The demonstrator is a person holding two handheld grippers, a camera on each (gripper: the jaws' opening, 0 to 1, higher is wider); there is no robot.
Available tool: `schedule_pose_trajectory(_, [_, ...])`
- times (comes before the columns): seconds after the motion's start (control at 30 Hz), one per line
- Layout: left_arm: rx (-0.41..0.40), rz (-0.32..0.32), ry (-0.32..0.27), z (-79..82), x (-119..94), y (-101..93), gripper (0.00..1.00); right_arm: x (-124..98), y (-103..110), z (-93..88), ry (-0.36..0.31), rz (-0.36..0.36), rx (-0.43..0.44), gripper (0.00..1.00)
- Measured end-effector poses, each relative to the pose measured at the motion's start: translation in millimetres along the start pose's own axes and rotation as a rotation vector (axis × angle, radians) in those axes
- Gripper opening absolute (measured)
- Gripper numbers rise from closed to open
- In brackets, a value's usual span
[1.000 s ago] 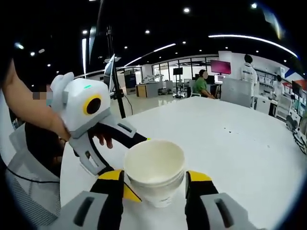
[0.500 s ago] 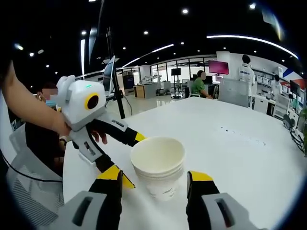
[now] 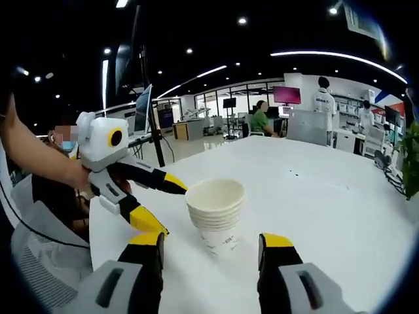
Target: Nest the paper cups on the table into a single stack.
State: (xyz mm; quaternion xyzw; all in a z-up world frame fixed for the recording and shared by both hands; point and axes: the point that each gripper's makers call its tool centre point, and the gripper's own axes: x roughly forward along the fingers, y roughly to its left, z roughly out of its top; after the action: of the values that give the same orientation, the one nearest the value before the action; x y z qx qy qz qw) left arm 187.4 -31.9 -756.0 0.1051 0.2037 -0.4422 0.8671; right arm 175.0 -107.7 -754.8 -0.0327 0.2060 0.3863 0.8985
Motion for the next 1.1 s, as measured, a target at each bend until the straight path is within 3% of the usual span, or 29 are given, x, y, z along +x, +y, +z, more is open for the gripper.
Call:
schedule_pose_trajectory(0.43, [-0.063,0.055,-0.06,-7.7,-38.2,-18.9,0.57,-38.0,1.8,-10.5,-0.027,-0.058,-0.009,0.65])
schedule_pose_trajectory(0.67, [-0.098,0.094,-0.073,-16.2,-55.3,-25.1,0.65,-57.9,7.1,-15.1,-0.036,-0.092,-0.029,0.71])
schedule_pose_trajectory(1.1, [-0.101,0.175,-0.123,-10.9,-74.2,-33.7,0.78,-79.4,1.8,-29.9,-0.042,-0.122,-0.016,0.82])
